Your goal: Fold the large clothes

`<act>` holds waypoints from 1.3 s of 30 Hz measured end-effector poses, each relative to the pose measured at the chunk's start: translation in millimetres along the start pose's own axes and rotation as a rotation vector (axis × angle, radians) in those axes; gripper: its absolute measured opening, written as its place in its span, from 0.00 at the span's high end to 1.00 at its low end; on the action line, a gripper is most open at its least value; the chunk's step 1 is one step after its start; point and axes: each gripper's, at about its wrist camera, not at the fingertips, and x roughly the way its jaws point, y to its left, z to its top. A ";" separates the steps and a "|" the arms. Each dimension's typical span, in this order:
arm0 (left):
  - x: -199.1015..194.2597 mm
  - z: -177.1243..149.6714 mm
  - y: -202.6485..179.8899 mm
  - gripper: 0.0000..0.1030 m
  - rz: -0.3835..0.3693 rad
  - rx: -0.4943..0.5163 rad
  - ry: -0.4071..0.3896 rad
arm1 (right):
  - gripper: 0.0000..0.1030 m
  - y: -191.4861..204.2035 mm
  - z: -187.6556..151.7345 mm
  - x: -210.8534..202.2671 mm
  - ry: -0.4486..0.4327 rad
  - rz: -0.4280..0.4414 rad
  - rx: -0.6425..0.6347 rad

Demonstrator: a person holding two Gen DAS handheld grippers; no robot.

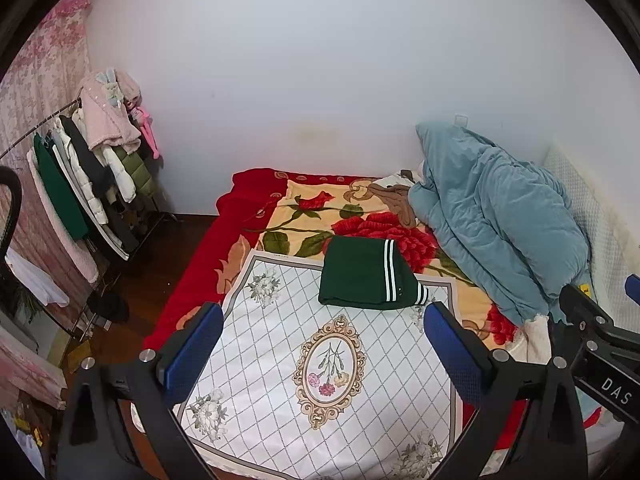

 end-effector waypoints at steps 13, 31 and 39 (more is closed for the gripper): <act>-0.2 3.7 2.8 0.01 -0.006 -0.001 -0.008 | 0.00 0.7 0.0 2.0 0.004 -0.003 0.000; -4.7 1.6 7.9 0.01 -0.001 0.006 -0.024 | 0.00 4.4 -6.7 -3.7 0.001 -0.007 0.009; -5.4 0.5 11.8 0.01 0.005 0.003 -0.026 | 0.00 8.8 -13.6 -10.3 0.005 -0.010 0.021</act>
